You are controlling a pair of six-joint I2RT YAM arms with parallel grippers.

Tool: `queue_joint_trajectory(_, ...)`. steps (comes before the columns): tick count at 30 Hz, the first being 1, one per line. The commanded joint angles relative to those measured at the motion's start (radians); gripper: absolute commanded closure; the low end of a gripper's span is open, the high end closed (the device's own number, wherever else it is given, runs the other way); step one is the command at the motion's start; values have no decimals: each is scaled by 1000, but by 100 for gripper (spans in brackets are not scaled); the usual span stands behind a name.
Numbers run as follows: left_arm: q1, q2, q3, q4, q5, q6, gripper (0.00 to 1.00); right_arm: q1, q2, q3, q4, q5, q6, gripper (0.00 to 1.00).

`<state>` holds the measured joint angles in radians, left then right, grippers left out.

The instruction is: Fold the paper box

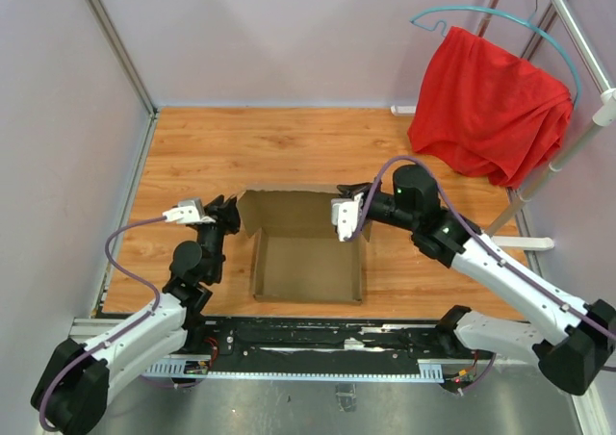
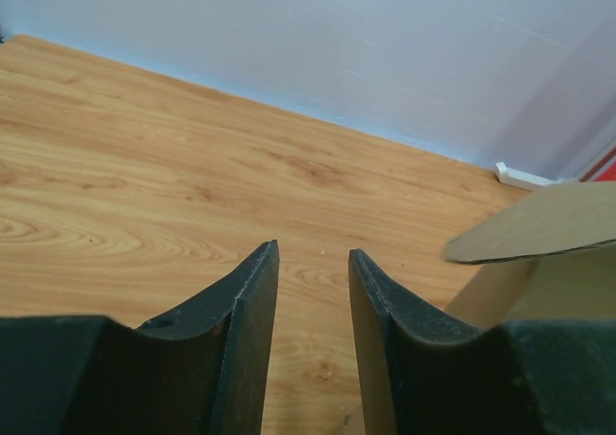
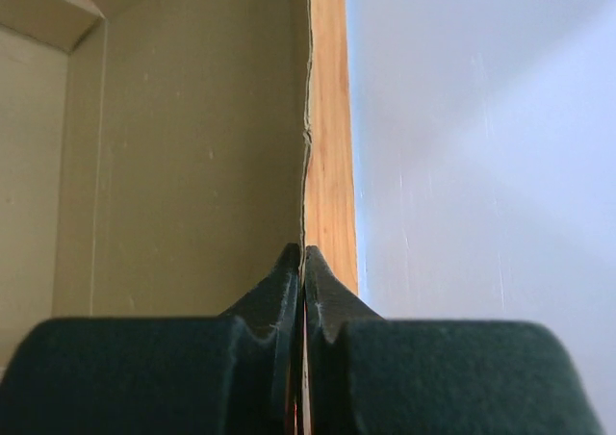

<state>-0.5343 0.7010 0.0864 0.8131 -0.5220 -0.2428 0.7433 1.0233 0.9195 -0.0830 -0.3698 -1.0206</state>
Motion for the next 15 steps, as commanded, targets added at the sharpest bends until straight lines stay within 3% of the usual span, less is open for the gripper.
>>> queue_joint_trajectory(1, -4, 44, 41, 78, -8, 16, 59, 16, 68, 80, -3, 54, -205, 99)
queue_joint_trajectory(5, -4, 67, 30, 106, 3, 2, 60, 12, 148, 171, -62, 101, -254, 99)
queue_joint_trajectory(15, -4, 116, 67, 120, 97, -12, 61, 3, 209, 170, 71, 115, -260, 99)
